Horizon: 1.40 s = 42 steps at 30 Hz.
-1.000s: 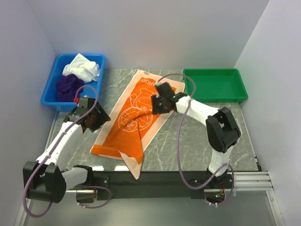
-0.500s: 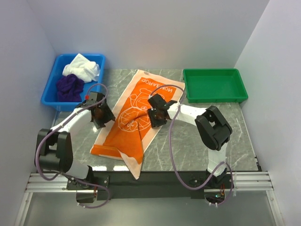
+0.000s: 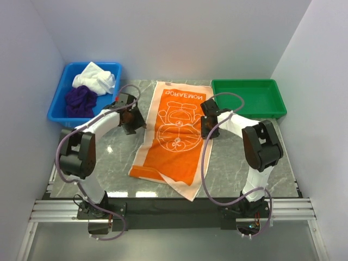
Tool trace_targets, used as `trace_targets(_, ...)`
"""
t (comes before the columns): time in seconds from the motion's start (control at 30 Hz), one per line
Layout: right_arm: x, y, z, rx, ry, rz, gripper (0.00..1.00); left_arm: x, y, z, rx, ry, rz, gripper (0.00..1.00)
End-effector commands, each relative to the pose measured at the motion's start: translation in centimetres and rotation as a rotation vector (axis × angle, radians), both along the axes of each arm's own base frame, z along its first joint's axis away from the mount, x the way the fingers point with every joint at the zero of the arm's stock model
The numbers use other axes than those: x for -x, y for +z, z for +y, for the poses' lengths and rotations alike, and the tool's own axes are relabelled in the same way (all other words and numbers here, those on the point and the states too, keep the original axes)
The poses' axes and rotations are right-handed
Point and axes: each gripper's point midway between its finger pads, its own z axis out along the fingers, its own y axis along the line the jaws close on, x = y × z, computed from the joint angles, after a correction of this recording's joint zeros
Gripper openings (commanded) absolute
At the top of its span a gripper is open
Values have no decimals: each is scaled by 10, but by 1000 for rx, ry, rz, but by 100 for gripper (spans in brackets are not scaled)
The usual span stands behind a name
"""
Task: Fold and stack the towels
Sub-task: Flatten out the crumpled towel
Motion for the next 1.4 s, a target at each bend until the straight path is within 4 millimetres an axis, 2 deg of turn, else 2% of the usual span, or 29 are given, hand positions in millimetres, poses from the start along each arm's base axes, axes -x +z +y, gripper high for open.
trace_targets(0.0,-2,24,-6,31,12,-61,45,-18,13,-37,51,-63,-41,63)
trace_targets(0.03,-9,32,2,-11,20,-100,44,-20,5,-43,46,-69,-23,62)
trace_targets(0.1,-10,42,13,-74,33,-128,45,-28,10,-58,47,-91,-39,61)
trace_targets(0.17,-14,50,18,-95,29,-151,45,-33,-1,-65,45,-97,-17,59)
trace_targets(0.2,-15,49,17,-92,25,-149,45,-37,2,-73,50,-107,-26,59)
trace_targets(0.3,-20,44,21,-96,23,-140,47,-44,-17,-82,38,-105,-4,56)
trace_targets(0.43,-26,33,29,-108,23,-109,47,-49,-36,-82,27,-68,22,47)
trace_targets(0.5,-29,22,29,-101,23,-85,47,-48,-44,-77,15,-44,29,45)
trace_targets(0.57,-37,23,32,-102,27,-86,47,-48,-48,-74,17,-15,33,42)
trace_targets(0.6,-39,15,32,-91,28,-69,47,-49,-54,-62,-9,20,35,41)
trace_targets(0.7,-58,8,34,-69,39,-59,47,-55,-64,-39,4,106,55,38)
trace_targets(0.73,-71,17,37,-73,42,-80,47,-58,-66,-32,10,125,58,38)
trace_targets(0.8,-84,4,32,-56,35,-55,48,-68,-70,-16,16,164,65,38)
trace_targets(0.83,-101,16,34,-63,28,-85,48,-72,-70,-13,13,165,63,39)
trace_targets(0.87,-109,5,30,-54,17,-66,48,-76,-70,-11,10,166,64,39)
trace_targets(0.9,-118,6,27,-53,8,-71,48,-89,-63,-11,16,164,40,40)
trace_targets(0.93,-135,19,28,-60,2,-105,50,-92,-70,-10,7,150,56,41)
trace_targets(0.97,-142,14,27,-55,-2,-101,50,-98,-68,-11,6,145,48,42)
trace_targets(1.0,-151,18,22,-54,-9,-116,50,-110,-63,-15,16,125,28,43)
trace_targets(1.07,-166,42,23,-60,-4,-178,51,-126,-47,-19,24,108,-10,45)
trace_targets(1.1,-168,52,22,-59,9,-201,52,-131,-40,-19,23,104,-26,47)
trace_targets(1.13,-166,75,30,-82,42,-247,53,-136,-28,-21,26,91,-51,51)
trace_targets(1.17,-163,87,30,-98,47,-273,54,-138,-20,-21,27,86,-67,54)
trace_targets(1.2,-156,97,38,-106,88,-296,55,-139,2,-21,34,79,-106,57)
trace_targets(1.23,-143,93,42,-107,116,-297,57,-139,14,-22,44,73,-132,65)
trace_targets(1.27,-134,122,46,-121,137,-355,59,-135,21,-21,47,75,-143,68)
trace_targets(1.3,-122,129,55,-138,182,-362,59,-131,50,-19,57,72,-195,71)
trace_targets(1.33,-100,120,70,-142,231,-337,61,-128,62,-18,58,70,-216,76)
trace_targets(1.37,-85,138,81,-168,273,-366,63,-119,67,-14,51,73,-217,79)
